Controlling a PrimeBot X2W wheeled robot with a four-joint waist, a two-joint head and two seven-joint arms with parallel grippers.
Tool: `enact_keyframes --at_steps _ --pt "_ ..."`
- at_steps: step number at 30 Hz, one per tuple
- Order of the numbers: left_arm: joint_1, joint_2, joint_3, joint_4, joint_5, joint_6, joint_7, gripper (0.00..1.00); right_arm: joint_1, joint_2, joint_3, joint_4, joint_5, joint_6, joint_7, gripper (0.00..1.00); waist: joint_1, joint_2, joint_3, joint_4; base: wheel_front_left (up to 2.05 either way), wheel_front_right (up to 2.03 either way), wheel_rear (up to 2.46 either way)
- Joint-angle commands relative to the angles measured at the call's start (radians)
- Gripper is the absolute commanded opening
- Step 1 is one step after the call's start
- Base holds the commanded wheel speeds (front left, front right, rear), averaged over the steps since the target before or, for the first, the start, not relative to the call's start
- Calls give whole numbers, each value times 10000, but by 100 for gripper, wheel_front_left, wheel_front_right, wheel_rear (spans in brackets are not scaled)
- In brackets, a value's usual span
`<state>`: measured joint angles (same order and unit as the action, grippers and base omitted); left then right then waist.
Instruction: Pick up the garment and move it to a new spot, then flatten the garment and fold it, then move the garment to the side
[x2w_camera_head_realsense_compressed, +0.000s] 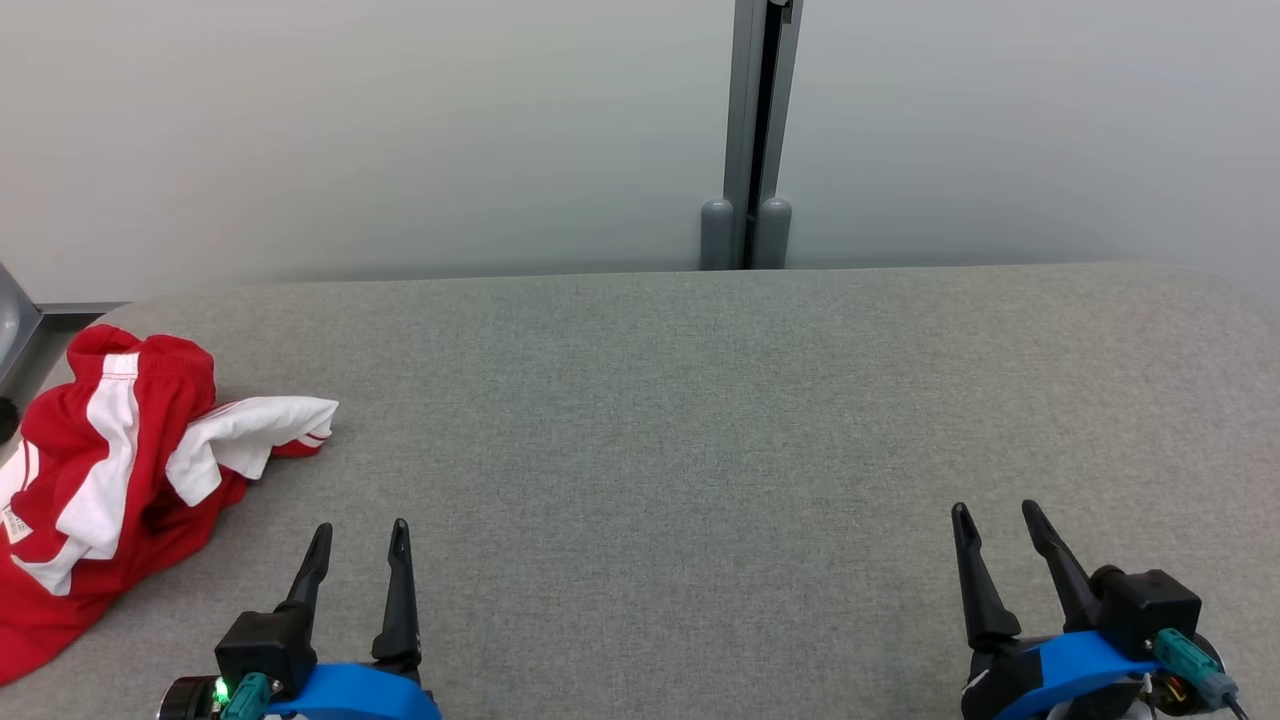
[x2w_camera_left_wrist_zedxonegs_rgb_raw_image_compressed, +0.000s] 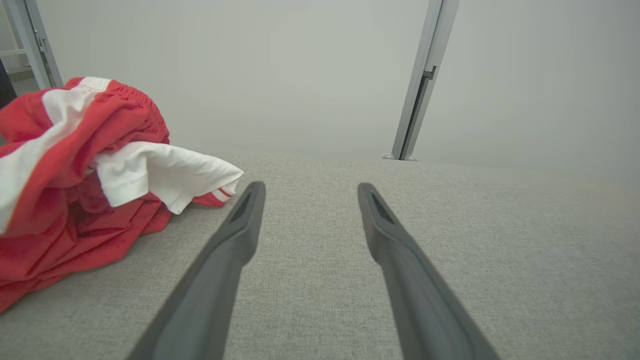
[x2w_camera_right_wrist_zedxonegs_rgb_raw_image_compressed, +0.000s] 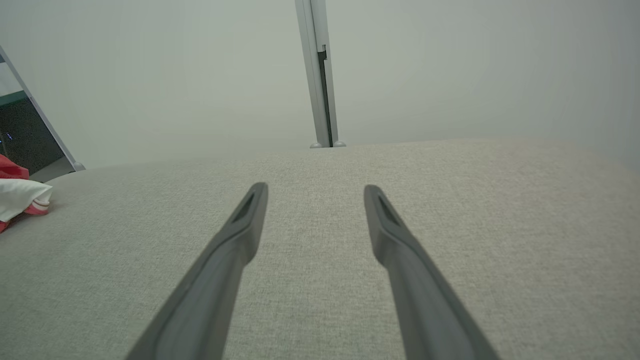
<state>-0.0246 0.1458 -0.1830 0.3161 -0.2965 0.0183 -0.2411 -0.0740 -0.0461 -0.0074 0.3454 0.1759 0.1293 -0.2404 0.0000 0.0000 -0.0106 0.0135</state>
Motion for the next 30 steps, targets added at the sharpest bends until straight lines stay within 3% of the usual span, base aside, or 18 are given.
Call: enact_keyframes --at_steps 1,21,30 --pt "48 55 -77 13 157 61 -82 100 -47 -72 -21 47 -178 25 -75 100 0 0 -6 -2 0 0 0" --pt "84 168 -131 15 -13 162 63 100 -125 -72 -89 248 -217 24 -73 100 0 0 -49 -15 0 0 0" --pt "-10 245 -318 -36 73 156 21 100 129 -66 -254 150 -310 24 -39 100 0 0 -86 977 0 0 0"
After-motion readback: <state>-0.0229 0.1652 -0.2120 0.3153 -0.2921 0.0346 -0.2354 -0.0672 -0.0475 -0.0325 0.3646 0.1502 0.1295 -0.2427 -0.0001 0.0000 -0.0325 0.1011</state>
